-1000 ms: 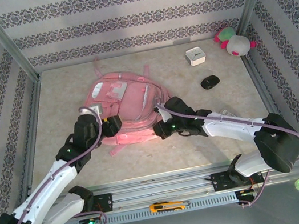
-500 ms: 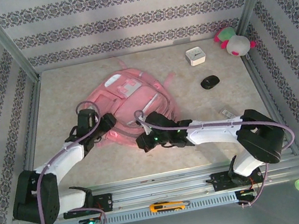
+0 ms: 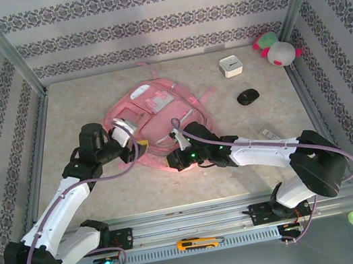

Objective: Pack books, pencil case, and school supplies into a backpack

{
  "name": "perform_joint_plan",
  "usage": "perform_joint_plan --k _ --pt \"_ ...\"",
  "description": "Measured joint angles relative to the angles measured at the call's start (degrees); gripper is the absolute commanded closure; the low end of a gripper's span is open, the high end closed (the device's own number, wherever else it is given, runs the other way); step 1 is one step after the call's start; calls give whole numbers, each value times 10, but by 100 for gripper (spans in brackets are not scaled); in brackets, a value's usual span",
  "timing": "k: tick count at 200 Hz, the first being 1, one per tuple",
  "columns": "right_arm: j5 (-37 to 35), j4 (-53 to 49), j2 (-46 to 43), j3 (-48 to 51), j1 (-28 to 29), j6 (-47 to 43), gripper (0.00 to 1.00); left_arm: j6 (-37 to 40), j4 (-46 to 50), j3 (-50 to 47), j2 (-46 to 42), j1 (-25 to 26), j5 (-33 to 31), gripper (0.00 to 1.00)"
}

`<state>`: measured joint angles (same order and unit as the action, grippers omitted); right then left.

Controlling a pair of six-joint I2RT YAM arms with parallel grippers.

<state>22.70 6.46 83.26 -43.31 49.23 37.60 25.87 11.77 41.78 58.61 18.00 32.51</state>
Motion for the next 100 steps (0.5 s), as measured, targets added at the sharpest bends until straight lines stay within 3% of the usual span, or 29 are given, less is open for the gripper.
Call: perform_joint_plan --k 19,40,76,100 --pt "10 7 0 2 -3 2 100 135 66 14 18 18 23 34" --pt "19 12 0 3 -5 7 100 221 90 9 44 34 29 39" --pt "31 19 1 3 -8 14 100 272 22 -34 84 60 33 50" --pt "44 20 9 3 -12 17 100 277 -41 -47 119 63 35 66"
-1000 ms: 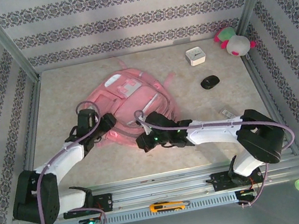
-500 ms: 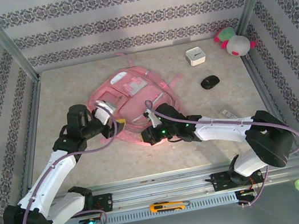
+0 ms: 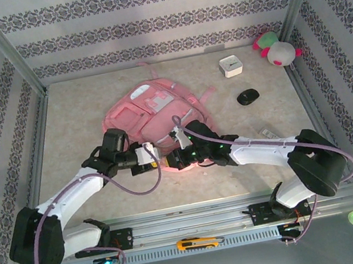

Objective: Pack books, pencil case, and school supplies into a backpack

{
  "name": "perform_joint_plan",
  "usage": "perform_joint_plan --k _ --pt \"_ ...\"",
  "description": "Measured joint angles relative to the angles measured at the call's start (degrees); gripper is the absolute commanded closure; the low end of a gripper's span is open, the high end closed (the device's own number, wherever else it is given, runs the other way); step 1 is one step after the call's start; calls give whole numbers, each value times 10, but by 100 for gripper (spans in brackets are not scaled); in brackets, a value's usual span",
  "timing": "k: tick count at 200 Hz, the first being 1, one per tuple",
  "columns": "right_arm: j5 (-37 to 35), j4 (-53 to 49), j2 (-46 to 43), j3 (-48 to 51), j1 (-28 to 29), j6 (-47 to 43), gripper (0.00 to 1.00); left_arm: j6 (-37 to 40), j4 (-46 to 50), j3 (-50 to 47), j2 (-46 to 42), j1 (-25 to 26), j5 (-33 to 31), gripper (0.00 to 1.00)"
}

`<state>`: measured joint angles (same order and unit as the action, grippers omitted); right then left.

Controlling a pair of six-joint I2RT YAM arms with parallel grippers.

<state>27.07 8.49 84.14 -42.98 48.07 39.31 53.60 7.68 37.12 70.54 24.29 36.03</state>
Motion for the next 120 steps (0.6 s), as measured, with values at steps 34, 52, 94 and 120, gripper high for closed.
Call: perform_joint_plan --k 34,52,94,120 --pt "32 -2 6 -2 -22 0 100 -5 -31 0 16 4 -28 100" --pt "69 -18 2 -5 -56 -5 100 5 -30 0 9 7 -48 100" --pt "140 -125 -44 -7 -157 -64 100 23 -7 0 -20 -2 -72 100" --pt "159 -181 -48 -17 -209 -110 100 33 7 0 -24 -8 -75 100"
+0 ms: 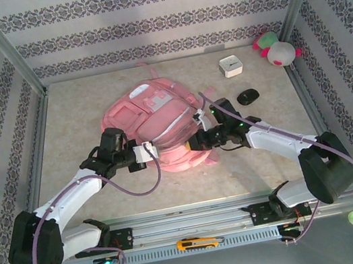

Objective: Pack books, pencil case, and school supplies into a backpack

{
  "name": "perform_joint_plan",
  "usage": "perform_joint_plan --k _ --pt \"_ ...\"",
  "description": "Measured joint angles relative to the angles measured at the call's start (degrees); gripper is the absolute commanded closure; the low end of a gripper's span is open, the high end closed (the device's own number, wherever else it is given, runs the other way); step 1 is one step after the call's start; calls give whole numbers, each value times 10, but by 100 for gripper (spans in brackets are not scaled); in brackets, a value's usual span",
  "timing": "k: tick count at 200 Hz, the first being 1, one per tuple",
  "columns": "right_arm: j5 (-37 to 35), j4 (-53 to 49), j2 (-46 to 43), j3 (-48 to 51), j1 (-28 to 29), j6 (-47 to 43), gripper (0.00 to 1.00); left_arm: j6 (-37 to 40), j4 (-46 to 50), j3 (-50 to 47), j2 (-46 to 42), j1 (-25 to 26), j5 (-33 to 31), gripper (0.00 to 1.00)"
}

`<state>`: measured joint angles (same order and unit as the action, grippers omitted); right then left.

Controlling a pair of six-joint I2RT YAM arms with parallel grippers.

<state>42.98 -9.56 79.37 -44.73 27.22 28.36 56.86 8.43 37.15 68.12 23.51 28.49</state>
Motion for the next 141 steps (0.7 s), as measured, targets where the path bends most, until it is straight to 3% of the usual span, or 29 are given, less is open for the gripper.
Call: perform_joint_plan --k 20,30,44,59,73,102,141 --pt "5 -17 0 -3 -5 -18 100 2 12 2 -1 0 0 99" --pt "5 -19 0 -4 1 -22 100 -1 21 4 -6 -1 0 86" --pt "4 -20 0 -4 13 -25 100 -19 39 7 -21 -4 9 60" --pt "-1 -23 0 -4 28 -24 100 -56 54 9 -51 -2 21 48" --pt "-5 -22 0 -4 36 -24 100 -96 53 12 -81 20 23 44" --pt "-7 -18 -3 0 38 -21 100 -156 12 17 -97 118 -15 42" --pt "-7 -9 -7 3 38 -13 100 -188 -56 41 24 164 -74 43"
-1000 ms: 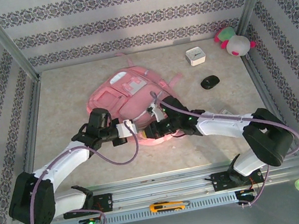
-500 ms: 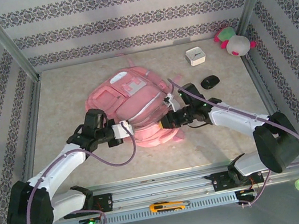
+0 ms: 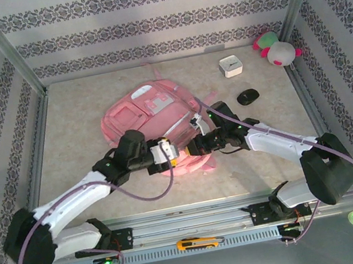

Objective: Pack books, pencil case, and school supplies into a backpack

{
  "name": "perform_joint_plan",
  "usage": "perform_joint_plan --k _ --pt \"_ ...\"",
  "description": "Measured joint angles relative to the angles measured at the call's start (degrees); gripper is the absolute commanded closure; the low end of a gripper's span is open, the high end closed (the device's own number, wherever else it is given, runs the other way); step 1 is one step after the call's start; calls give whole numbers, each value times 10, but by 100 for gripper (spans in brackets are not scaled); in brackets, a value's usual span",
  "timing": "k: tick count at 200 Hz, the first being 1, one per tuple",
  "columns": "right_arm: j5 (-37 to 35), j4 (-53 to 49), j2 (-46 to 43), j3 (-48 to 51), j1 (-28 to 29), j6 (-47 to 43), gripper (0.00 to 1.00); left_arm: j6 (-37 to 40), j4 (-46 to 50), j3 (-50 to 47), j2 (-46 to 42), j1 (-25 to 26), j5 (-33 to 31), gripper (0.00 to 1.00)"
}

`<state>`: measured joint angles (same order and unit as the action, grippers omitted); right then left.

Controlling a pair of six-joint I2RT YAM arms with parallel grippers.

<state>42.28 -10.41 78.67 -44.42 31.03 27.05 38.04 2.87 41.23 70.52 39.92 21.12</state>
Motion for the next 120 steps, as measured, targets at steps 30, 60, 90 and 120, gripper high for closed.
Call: perform_joint_plan --k 30,60,90,120 --pt "-7 10 -4 10 0 9 100 -11 -30 14 70 3 -22 85" --pt "5 18 -16 22 -25 10 100 -12 -24 18 61 -6 -5 99" --pt "37 24 -30 26 -69 -13 100 13 49 20 0 -61 53 100" --pt "42 30 -31 32 -63 -22 100 66 151 19 -68 -125 72 94"
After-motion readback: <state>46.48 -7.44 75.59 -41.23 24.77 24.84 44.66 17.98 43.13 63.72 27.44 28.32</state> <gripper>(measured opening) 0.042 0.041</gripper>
